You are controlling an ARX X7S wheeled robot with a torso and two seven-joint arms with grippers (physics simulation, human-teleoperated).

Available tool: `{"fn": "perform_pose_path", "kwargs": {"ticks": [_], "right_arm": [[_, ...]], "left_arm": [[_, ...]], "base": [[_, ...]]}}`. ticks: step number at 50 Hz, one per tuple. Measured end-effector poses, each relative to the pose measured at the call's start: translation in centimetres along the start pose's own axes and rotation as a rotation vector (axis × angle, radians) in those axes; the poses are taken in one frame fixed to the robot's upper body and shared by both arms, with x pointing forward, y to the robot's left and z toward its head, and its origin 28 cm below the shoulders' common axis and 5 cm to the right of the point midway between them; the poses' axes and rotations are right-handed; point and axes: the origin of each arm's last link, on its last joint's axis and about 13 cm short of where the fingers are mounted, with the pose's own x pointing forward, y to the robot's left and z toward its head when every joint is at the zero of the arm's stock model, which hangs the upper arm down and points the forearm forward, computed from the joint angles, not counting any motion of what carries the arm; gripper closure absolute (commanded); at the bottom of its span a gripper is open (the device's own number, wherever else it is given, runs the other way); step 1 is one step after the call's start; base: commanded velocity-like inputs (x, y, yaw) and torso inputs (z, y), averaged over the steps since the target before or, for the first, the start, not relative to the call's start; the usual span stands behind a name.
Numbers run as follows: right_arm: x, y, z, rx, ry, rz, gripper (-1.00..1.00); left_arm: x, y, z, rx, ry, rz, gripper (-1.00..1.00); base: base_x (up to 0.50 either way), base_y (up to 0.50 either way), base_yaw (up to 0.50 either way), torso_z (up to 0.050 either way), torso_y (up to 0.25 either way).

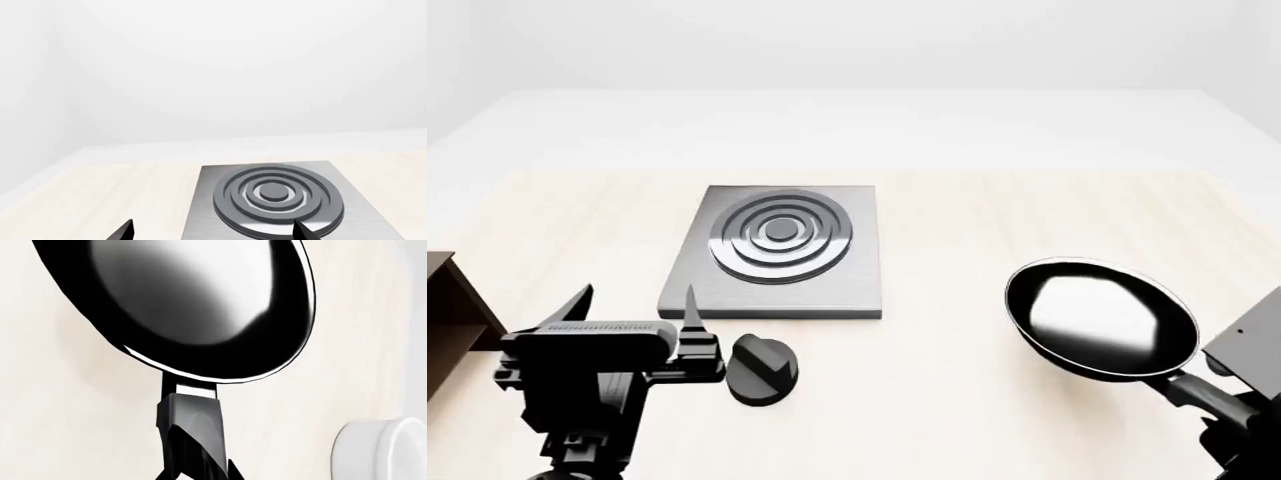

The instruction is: Turn on the stove and put the frying pan on it.

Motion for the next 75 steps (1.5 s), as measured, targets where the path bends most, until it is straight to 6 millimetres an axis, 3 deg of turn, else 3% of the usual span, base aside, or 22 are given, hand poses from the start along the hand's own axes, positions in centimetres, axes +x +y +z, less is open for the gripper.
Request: {"fn": "perform_pose_path", "kwargs": {"ticks": [30,53,75], "right_arm": [[-1.3,-1.6,4.4,-0.028,-0.187,-0.048,1.0],[-2.1,-3.0,8.9,-0.039,-0.372,-0.113,1.0],[-0.8,-3.4,13.2,-0.008,-0.533,-0.152,1.0]], "left_arm": [[0.0,0.3,-0.5,-0.003,0.006,0.015,-1.0],[0.0,0.6,-0.5,-0.015,-0.001,0.033,-1.0],[-0.1,0.5,-0.3,-0.052,-0.005,-0.003,-1.0]], "base": [[0.0,0.0,0.0,0.0,0.001],[0.0,0.0,0.0,0.0,0.002],[0.0,0.0,0.0,0.0,0.001]]}}
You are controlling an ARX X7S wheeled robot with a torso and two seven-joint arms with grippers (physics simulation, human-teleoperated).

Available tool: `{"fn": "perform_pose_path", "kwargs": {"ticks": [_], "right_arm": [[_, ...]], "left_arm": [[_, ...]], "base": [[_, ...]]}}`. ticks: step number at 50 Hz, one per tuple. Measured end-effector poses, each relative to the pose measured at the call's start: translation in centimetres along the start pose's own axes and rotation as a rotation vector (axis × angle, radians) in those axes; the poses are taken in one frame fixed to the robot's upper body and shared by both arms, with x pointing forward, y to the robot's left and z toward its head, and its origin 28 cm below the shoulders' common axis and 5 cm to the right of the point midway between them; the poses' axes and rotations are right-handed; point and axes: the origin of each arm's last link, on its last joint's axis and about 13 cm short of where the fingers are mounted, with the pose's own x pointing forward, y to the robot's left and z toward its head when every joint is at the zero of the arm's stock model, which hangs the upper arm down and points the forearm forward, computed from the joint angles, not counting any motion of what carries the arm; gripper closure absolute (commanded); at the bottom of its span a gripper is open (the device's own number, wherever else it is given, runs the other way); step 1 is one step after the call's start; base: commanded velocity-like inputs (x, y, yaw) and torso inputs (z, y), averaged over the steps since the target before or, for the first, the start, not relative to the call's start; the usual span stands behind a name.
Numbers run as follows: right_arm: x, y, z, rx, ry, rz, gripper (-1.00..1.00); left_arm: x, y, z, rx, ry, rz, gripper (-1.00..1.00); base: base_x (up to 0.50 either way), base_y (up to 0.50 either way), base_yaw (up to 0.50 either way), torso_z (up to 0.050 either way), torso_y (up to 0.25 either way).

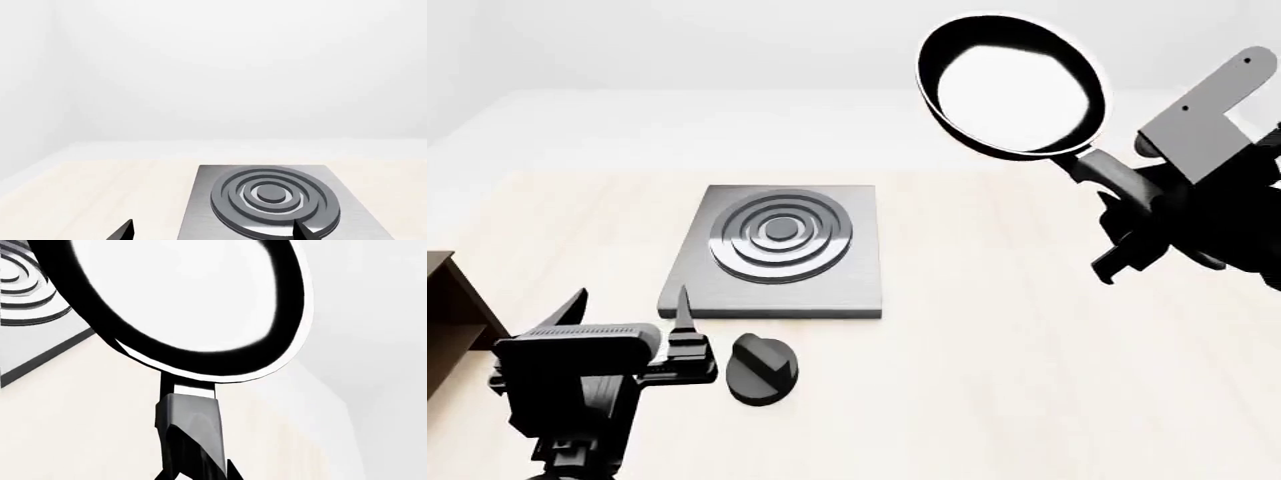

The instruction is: Turn on the stove and put the frying pan on it.

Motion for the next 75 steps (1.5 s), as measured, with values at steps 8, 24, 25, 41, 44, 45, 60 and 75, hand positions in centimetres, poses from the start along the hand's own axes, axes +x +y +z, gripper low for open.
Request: {"fn": "perform_pose_path", "kwargs": {"ticks": [8,24,25,41,44,45,60,75], "right_arm": [[1.3,0.4,1.1,0.007,-0.048,-0.009,1.0],[4.1,1.9,3.2,0.018,-0.113,-0.006,1.0],[4.3,2.0,3.3,0.018,-0.116,-0.006,1.0],[6.2,3.2,5.4,0.023,-0.157,-0.007,1.0],[6.6,3.5,5.6,0.024,-0.162,0.0,1.0],[6.7,3.6,5.7,0.025,-0.164,0.002,1.0],[8.2,4.9,6.9,0.017,-0.178,0.015,1.0],[9.6,6.5,8.1,0.01,-0.197,0.036,1.0]], "left_arm": [[-0.1,0.0,0.1,-0.01,-0.006,-0.015,-1.0],[-0.1,-0.1,0.3,-0.014,-0.016,-0.026,-1.0],[-0.1,-0.1,0.3,-0.014,-0.016,-0.027,-1.0],[-0.2,-0.2,0.3,-0.017,-0.027,-0.039,-1.0],[-0.2,-0.2,0.3,-0.019,-0.029,-0.042,-1.0],[-0.2,-0.2,0.3,-0.02,-0.03,-0.043,-1.0],[-0.2,-0.2,0.3,-0.032,-0.038,-0.058,-1.0],[-0.3,-0.1,0.3,-0.043,-0.043,-0.071,-1.0]], "base": [[0.0,0.0,0.0,0.0,0.001],[0.0,0.0,0.0,0.001,0.002],[0.0,0.0,0.0,0.0,0.0],[0.0,0.0,0.0,0.0,0.002],[0.0,0.0,0.0,0.0,0.0],[0.0,0.0,0.0,0.0,0.01],[0.0,0.0,0.0,0.001,0.001],[0.0,0.0,0.0,0.0,0.002]]}}
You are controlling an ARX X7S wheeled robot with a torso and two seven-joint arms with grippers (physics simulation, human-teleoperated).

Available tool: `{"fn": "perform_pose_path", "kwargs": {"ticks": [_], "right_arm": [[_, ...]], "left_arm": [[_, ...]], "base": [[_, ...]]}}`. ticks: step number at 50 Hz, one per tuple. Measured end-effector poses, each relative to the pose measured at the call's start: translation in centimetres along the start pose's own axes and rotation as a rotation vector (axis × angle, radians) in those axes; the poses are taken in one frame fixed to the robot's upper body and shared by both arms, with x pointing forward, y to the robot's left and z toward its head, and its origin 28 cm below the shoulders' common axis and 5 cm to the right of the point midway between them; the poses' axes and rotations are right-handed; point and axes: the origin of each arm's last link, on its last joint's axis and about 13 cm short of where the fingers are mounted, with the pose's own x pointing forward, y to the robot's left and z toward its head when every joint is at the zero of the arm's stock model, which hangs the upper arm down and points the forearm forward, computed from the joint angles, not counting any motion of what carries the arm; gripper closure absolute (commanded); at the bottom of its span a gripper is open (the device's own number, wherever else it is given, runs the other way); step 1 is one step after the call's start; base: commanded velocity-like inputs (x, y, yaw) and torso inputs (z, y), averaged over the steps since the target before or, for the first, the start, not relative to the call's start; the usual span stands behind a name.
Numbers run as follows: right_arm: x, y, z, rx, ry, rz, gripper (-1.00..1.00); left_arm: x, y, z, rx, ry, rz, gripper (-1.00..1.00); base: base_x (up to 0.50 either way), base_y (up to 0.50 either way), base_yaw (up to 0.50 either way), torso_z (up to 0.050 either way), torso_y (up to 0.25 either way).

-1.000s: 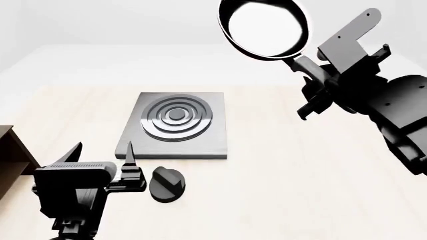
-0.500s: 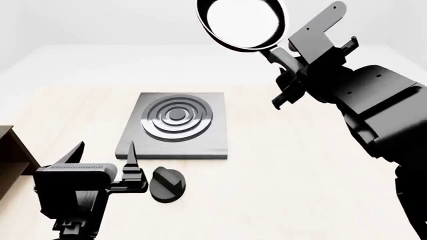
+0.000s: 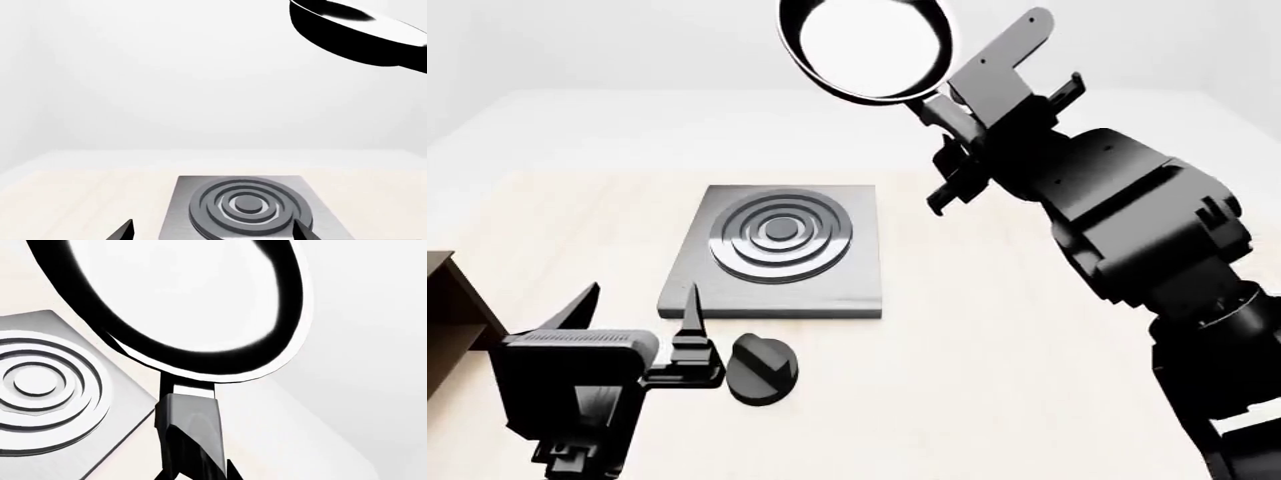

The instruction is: Turn on the stove and put the frying pan on it.

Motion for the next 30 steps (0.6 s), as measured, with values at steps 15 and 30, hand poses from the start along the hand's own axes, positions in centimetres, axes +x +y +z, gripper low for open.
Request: {"fn": "perform_pose_path", "kwargs": {"ticks": [15,30], "right_arm": [[1.5,1.9,0.6,-0.002,-0.018,0.013,1.0],[2.8,3.6,1.0,-0.021,-0.023,0.029,1.0]], "left_arm": [[-0.1,0.0,-0.1,-0.009,-0.004,-0.015,-1.0],[-0.1,0.2,0.0,-0.014,-0.012,-0.025,-1.0]], "base": [[0.0,0.0,0.0,0.001,0.001],[0.0,0.0,0.0,0.001,0.002]]}}
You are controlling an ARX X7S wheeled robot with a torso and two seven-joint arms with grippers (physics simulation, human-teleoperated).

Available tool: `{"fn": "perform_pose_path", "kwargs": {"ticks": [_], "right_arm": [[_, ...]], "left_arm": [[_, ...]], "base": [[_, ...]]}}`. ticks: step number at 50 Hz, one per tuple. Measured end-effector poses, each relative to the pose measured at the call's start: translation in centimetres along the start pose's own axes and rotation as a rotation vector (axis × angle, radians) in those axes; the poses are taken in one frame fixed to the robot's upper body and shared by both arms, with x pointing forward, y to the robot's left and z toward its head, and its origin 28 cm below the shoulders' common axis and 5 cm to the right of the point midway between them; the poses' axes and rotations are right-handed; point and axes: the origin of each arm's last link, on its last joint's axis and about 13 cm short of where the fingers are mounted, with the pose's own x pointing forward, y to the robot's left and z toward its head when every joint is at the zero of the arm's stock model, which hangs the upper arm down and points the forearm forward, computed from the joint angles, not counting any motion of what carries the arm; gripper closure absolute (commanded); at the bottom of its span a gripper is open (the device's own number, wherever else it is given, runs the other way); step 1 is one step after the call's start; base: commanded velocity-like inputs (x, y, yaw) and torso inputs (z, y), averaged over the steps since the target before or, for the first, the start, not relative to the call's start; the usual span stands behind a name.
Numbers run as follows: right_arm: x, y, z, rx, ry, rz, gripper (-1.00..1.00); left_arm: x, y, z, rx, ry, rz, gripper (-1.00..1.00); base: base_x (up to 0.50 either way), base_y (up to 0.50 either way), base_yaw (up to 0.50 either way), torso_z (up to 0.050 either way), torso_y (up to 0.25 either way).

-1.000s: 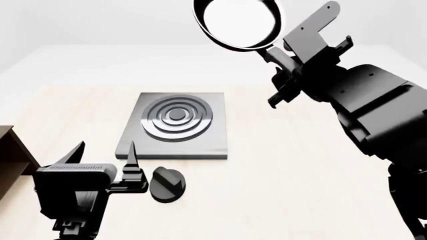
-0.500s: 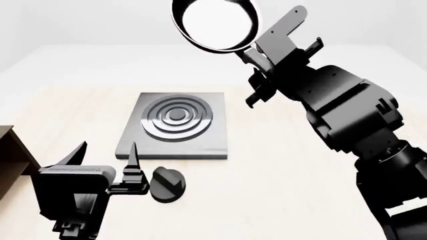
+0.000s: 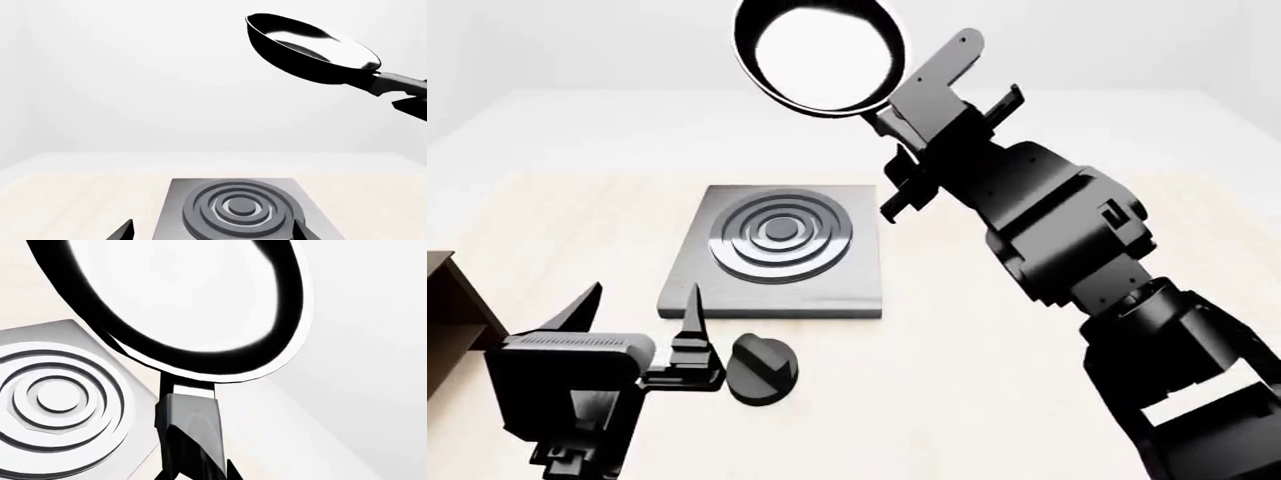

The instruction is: Turn on the stove and put the frying pan on it.

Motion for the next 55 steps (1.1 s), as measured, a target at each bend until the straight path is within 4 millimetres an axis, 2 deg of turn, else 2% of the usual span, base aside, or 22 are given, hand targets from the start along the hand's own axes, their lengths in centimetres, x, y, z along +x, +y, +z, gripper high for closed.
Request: {"fn": "perform_pose_path", "kwargs": {"ticks": [28,55], "right_arm": [[1.8,2.3,1.0,-0.003,-0.006,-0.01,1.0],[3.0,4.3,1.8,0.017,-0.015,-0.066,1.0]], "left_arm": [[-0.1,0.2,-0.2,-0.007,-0.006,-0.006,-1.0],[-0.1,0.5,-0.3,-0.018,-0.019,-0.003,-1.0]], "base": [[0.0,0.0,0.0,0.0,-0.002],[0.0,0.0,0.0,0.0,-0.247]]}}
